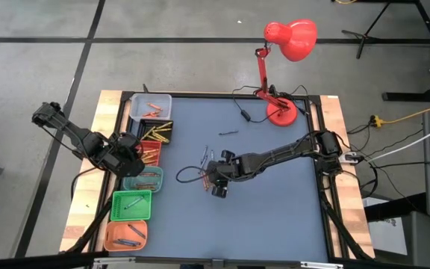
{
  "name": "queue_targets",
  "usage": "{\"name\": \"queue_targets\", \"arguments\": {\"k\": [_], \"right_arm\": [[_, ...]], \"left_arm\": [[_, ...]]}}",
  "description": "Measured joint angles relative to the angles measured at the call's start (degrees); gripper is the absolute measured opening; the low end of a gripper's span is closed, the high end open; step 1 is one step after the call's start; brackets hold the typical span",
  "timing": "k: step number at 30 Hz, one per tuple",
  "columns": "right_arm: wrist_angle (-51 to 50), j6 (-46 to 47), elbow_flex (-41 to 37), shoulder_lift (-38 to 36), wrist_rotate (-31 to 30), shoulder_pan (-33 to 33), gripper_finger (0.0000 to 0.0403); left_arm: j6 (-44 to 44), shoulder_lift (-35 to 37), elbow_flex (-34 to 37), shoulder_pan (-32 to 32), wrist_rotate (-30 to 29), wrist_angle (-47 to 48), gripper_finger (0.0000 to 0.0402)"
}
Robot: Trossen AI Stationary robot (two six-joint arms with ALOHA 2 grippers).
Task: Sort crayons
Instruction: Put the brown crayon into the blue bin
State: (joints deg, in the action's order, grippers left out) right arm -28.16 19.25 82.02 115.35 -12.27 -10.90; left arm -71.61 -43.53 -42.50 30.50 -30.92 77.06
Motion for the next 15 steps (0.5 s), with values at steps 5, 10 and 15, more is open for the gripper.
{"name": "queue_targets", "arguments": {"k": [5,10,15], "right_arm": [[0.2,0.1,0.0,0.0,0.0,0.0,0.0127],[0.4,2.9,0.0,0.0,0.1,0.0,0.0127],[2.2,6.1,0.0,0.0,1.3,-0.8,0.0127]], "left_arm": [[0.0,0.0,0.0,0.0,-0.1,-0.5,0.0096],[0.1,0.0,0.0,0.0,-2.7,-2.0,0.0096],[0.2,0.0,0.0,0.0,-4.4,-2.1,0.0096]]}}
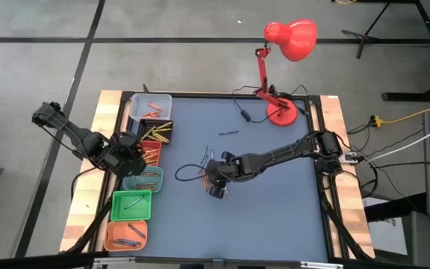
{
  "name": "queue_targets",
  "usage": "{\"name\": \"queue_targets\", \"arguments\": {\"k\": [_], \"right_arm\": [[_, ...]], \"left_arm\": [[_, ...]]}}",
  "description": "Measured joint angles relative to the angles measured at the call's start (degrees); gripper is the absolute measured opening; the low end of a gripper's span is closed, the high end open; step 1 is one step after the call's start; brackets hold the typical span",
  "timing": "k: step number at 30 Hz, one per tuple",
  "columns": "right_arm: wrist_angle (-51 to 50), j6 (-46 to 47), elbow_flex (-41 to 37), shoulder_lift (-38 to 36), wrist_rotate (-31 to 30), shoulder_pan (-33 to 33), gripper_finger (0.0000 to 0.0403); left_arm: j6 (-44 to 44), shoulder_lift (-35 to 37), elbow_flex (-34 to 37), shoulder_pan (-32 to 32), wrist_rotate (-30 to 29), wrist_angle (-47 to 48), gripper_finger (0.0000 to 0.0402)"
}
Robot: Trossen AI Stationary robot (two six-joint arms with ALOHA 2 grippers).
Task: Sort crayons
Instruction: Put the brown crayon into the blue bin
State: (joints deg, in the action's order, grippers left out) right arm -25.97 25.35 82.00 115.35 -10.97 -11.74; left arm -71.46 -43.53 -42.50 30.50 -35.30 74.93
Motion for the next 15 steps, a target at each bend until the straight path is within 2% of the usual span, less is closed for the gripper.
{"name": "queue_targets", "arguments": {"k": [6,15], "right_arm": [[1.5,0.6,0.0,0.0,-0.4,-2.6,0.0127],[2.4,0.6,0.0,0.0,-6.0,-4.9,0.0127]], "left_arm": [[0.0,0.0,0.0,0.0,0.0,0.0,0.0096],[0.0,0.0,0.0,0.0,0.0,-0.1,0.0096]]}}
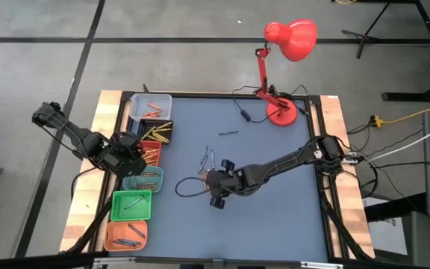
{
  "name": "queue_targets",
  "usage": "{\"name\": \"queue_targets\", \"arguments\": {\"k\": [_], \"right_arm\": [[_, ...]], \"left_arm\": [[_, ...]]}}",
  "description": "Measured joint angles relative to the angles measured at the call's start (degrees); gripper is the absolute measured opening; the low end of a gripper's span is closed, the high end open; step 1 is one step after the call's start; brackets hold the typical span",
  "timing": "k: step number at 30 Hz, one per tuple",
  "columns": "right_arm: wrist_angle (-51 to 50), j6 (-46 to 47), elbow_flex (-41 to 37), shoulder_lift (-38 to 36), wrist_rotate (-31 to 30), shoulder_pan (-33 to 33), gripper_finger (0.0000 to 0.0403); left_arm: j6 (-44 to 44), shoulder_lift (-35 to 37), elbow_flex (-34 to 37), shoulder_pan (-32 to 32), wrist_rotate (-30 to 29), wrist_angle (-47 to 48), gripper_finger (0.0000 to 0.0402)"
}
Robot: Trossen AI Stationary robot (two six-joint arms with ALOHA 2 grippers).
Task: Sort crayons
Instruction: Put the brown crayon into the blue bin
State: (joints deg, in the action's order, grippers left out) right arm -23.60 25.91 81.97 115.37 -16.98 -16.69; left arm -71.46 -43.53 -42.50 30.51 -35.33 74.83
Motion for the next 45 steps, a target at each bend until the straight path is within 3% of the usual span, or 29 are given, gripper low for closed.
{"name": "queue_targets", "arguments": {"k": [16,31,45], "right_arm": [[2.5,1.2,0.0,6.5,-0.6,0.2,0.0127],[2.2,1.5,0.0,6.8,-0.1,0.2,0.0127],[2.0,4.2,0.0,6.8,-0.1,0.2,0.0126]], "left_arm": [[0.0,-0.4,0.0,0.0,0.1,-1.3,0.0096],[0.2,-1.8,0.0,0.0,0.0,-3.1,0.0096],[13.1,-10.6,0.0,0.0,0.2,-17.8,0.0096]]}}
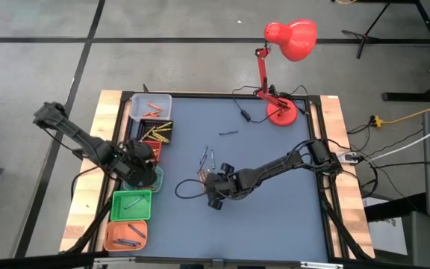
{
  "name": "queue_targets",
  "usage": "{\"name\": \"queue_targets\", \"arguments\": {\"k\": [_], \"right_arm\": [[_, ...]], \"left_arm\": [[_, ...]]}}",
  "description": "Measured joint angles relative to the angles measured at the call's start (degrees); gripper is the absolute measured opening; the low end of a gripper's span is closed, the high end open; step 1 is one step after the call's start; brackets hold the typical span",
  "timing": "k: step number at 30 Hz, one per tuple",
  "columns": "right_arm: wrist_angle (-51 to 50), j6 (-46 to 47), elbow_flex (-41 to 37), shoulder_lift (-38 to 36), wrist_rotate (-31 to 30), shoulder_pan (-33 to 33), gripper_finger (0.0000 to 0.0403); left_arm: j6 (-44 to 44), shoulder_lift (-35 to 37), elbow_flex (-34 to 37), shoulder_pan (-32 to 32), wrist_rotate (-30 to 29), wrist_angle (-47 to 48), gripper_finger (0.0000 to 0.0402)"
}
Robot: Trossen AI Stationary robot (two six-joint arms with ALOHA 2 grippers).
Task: Sort crayons
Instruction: Put the brown crayon into the blue bin
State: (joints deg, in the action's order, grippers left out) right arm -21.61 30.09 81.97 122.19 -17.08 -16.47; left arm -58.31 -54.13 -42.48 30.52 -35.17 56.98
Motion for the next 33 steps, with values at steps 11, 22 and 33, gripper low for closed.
{"name": "queue_targets", "arguments": {"k": [11,22,33], "right_arm": [[0.0,0.1,0.0,0.0,0.2,0.0,0.0091],[0.0,0.1,0.0,-0.1,0.1,0.0,0.0016],[0.2,0.0,0.0,-0.1,0.1,0.0,0.0006]], "left_arm": [[2.6,-8.6,0.0,0.0,3.2,-4.5,0.0096],[11.7,-15.3,0.0,0.0,3.2,-15.0,0.0096],[21.1,-21.0,0.0,0.8,17.4,-32.4,0.0096]]}}
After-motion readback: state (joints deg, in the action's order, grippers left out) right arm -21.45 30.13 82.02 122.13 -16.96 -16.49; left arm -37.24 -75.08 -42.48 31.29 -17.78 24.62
